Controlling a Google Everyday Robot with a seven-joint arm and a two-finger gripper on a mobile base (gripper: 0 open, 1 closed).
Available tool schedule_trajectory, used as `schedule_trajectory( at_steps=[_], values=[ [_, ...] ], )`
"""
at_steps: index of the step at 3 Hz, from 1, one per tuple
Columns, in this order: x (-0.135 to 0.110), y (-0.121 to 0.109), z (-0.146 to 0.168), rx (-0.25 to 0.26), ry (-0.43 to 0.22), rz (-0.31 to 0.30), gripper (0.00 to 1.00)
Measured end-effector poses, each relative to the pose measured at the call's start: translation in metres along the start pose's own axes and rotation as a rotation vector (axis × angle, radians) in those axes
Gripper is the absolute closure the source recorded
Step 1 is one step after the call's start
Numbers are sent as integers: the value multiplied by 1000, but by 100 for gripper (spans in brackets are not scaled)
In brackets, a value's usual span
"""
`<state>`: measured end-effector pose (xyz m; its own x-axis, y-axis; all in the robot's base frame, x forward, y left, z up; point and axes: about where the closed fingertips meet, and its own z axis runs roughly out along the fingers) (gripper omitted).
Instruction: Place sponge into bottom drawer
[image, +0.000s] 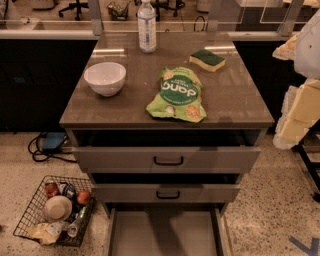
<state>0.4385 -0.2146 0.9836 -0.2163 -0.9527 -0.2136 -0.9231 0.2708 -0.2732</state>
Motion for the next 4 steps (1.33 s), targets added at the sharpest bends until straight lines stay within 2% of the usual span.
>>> schedule_trajectory(
  at_steps=[1, 2, 3, 4],
  values=[
    [0, 0, 0, 0, 0, 0, 0],
    [0, -18, 9, 8, -44, 40, 0],
    [14, -67, 27, 56, -145, 166, 0],
    [30, -114, 58, 113, -298, 297, 0]
  ],
)
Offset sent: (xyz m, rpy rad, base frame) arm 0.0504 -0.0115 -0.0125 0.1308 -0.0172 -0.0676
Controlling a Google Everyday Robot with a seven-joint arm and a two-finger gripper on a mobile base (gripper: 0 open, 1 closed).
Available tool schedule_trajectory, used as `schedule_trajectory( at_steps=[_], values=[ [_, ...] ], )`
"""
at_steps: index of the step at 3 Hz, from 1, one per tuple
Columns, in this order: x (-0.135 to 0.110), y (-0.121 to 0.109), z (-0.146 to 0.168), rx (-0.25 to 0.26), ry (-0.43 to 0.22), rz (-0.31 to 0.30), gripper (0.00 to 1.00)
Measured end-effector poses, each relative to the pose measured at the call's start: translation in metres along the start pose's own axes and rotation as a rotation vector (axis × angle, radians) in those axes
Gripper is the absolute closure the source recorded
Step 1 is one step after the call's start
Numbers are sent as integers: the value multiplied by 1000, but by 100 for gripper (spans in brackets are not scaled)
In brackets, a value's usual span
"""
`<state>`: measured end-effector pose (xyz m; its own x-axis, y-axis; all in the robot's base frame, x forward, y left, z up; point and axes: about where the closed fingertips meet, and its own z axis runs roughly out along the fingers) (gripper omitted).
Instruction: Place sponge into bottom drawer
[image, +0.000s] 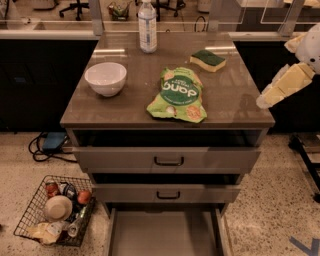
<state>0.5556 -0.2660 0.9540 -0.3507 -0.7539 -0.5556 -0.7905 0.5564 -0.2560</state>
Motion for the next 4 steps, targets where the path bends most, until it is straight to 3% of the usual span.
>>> schedule_trajectory(
  at_steps=[2, 3, 4],
  values=[
    [-14, -97, 35, 184, -334, 144, 0],
    [-14, -96, 36, 184, -334, 144, 0],
    [-30, -120, 62, 184, -379, 132, 0]
  ],
)
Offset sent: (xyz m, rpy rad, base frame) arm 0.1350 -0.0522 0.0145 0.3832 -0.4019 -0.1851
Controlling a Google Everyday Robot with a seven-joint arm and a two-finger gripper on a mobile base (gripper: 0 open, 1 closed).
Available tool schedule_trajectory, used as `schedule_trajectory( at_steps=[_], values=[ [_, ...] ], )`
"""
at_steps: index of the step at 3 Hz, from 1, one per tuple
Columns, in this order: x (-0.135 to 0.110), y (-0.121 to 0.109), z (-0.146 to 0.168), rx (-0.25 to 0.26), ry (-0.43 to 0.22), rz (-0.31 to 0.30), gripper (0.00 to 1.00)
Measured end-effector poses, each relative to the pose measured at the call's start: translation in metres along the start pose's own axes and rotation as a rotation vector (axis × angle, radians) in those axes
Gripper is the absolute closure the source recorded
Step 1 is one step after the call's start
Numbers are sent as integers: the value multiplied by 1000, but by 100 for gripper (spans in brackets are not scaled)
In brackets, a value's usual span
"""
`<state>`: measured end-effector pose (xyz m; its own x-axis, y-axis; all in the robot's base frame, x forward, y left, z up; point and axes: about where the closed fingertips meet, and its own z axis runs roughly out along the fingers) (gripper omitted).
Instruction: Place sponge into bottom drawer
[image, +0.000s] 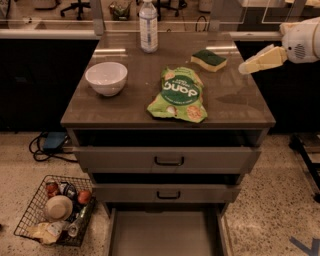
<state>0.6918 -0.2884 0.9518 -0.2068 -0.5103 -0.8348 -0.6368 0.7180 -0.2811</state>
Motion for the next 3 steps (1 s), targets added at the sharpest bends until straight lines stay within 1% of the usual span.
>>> schedule_trajectory(
  at_steps=[1, 2, 3],
  values=[
    [-6, -17, 45, -32, -50, 1, 0],
    [-10, -33, 86, -50, -89, 12, 0],
    [-7, -42, 123, -67, -108, 36, 0]
  ],
)
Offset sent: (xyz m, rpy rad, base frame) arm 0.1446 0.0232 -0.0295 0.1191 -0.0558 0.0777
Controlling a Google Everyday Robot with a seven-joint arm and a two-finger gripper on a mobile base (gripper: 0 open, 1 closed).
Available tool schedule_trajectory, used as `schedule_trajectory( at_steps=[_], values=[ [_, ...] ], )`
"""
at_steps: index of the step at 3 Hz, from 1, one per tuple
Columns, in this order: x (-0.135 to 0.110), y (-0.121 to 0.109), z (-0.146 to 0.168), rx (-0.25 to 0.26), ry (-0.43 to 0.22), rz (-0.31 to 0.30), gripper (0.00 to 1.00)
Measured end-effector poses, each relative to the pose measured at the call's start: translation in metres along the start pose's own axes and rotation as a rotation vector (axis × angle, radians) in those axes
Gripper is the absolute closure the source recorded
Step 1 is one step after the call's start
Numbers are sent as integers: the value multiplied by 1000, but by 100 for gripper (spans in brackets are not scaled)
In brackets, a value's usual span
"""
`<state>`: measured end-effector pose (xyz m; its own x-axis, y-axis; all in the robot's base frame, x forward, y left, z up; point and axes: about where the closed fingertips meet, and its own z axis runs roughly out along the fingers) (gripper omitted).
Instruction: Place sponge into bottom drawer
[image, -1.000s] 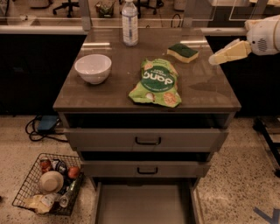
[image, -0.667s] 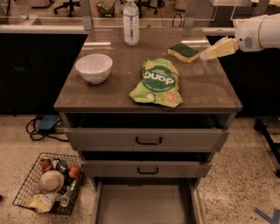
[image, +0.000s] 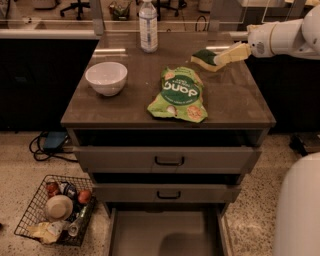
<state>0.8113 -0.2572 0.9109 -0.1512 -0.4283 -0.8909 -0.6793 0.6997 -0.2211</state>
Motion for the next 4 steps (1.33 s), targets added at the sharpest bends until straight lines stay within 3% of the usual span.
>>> schedule_trajectory(
  at_steps=[2, 4],
  values=[
    [17, -13, 42, -1, -14, 44, 0],
    [37, -11, 74, -20, -13, 88, 0]
  ],
)
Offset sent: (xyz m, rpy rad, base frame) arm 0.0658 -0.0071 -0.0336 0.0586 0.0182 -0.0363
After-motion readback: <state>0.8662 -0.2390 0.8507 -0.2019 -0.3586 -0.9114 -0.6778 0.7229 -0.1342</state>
